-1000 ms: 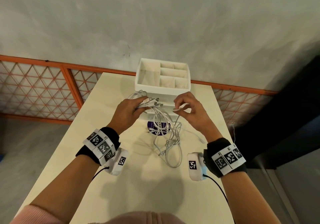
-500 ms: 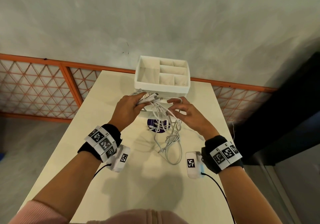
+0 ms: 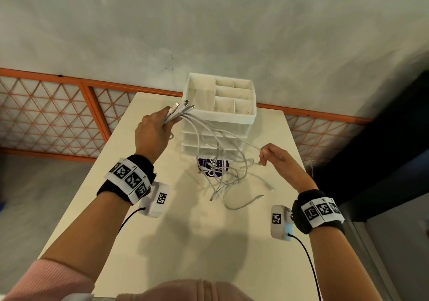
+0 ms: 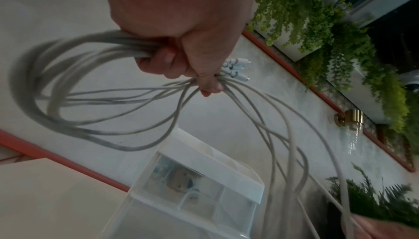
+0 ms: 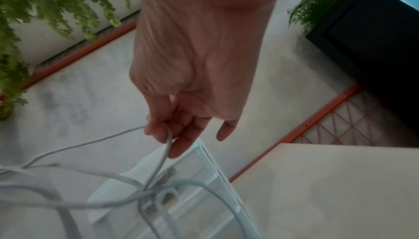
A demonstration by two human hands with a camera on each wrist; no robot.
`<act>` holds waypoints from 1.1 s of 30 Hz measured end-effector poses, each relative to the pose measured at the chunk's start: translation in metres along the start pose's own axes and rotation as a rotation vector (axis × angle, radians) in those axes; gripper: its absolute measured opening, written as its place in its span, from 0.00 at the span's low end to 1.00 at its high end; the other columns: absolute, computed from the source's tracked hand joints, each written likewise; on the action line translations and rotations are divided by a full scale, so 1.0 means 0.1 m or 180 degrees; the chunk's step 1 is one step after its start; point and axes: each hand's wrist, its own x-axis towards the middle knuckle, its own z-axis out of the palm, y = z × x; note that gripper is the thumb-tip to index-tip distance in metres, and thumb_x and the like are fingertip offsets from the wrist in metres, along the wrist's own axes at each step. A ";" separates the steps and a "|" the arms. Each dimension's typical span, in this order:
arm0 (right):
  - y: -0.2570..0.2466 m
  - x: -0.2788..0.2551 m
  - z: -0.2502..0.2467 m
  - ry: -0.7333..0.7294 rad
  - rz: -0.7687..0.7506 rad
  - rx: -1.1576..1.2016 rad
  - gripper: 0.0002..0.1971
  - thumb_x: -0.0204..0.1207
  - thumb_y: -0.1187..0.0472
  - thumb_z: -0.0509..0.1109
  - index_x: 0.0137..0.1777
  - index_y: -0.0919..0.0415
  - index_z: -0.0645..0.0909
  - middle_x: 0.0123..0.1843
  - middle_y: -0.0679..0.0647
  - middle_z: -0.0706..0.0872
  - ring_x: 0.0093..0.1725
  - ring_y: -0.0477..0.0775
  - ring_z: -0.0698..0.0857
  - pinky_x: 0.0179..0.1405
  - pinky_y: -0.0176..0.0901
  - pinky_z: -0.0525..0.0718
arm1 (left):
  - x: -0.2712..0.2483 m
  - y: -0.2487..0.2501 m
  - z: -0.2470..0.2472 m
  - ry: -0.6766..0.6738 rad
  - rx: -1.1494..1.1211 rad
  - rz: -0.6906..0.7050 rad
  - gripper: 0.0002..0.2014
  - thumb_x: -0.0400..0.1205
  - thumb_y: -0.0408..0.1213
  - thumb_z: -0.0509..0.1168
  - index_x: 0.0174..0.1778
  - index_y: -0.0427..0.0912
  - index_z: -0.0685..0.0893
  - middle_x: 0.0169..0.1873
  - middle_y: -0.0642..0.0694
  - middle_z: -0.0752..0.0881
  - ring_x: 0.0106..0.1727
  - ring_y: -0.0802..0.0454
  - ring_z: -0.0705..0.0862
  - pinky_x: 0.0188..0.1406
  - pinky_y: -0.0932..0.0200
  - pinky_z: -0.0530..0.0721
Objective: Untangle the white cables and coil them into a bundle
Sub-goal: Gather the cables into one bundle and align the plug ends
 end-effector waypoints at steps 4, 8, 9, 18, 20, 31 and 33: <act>0.04 -0.06 0.10 0.0001 0.0172 0.0060 0.17 0.81 0.55 0.65 0.33 0.65 0.77 0.27 0.51 0.73 0.30 0.46 0.72 0.37 0.29 0.72 | 0.07 -0.03 0.02 0.0083 0.0042 -0.0137 0.10 0.82 0.34 0.62 0.55 0.35 0.81 0.40 0.34 0.89 0.44 0.30 0.84 0.36 0.44 0.79; 0.09 0.00 0.15 -0.0085 0.0229 -0.0165 0.13 0.77 0.56 0.70 0.32 0.58 0.83 0.28 0.48 0.83 0.29 0.40 0.78 0.37 0.30 0.74 | 0.12 0.03 0.02 0.0139 -0.0067 0.0077 0.13 0.83 0.43 0.62 0.54 0.37 0.82 0.38 0.34 0.89 0.40 0.29 0.83 0.34 0.43 0.80; 0.10 0.02 0.17 -0.0098 0.0251 -0.0320 0.13 0.76 0.54 0.71 0.31 0.56 0.84 0.26 0.45 0.84 0.30 0.40 0.79 0.38 0.31 0.74 | 0.13 0.06 0.02 0.0167 -0.0086 0.0089 0.13 0.84 0.44 0.62 0.54 0.37 0.82 0.38 0.34 0.89 0.40 0.29 0.83 0.34 0.44 0.79; -0.18 0.09 0.36 0.0161 -0.0069 0.0044 0.48 0.56 0.51 0.86 0.73 0.48 0.60 0.67 0.50 0.72 0.61 0.49 0.75 0.48 0.33 0.74 | 0.11 0.40 0.01 -0.0071 -0.0018 0.0377 0.18 0.83 0.48 0.62 0.60 0.37 0.82 0.43 0.34 0.88 0.41 0.30 0.84 0.32 0.53 0.70; -0.39 0.11 0.30 0.0291 -0.0363 0.0240 0.60 0.53 0.35 0.81 0.80 0.45 0.47 0.74 0.52 0.65 0.67 0.51 0.72 0.54 0.33 0.75 | 0.08 0.43 0.01 -0.0134 0.0086 0.0419 0.18 0.82 0.48 0.62 0.60 0.38 0.83 0.44 0.33 0.88 0.42 0.30 0.84 0.32 0.53 0.69; -0.90 0.26 0.43 -0.0667 -0.0335 -0.0347 0.19 0.70 0.50 0.77 0.61 0.49 0.83 0.53 0.49 0.91 0.55 0.48 0.88 0.61 0.42 0.83 | 0.04 0.62 0.01 -0.0245 0.0124 0.0764 0.16 0.82 0.47 0.62 0.59 0.41 0.84 0.40 0.36 0.88 0.41 0.33 0.84 0.33 0.56 0.68; -0.72 0.29 0.51 -0.0959 -0.0143 -0.0376 0.09 0.72 0.56 0.76 0.51 0.57 0.88 0.46 0.55 0.92 0.49 0.50 0.90 0.59 0.48 0.83 | 0.08 0.59 -0.02 -0.0169 0.0164 0.0643 0.15 0.82 0.43 0.64 0.62 0.41 0.83 0.42 0.34 0.88 0.43 0.32 0.84 0.33 0.52 0.74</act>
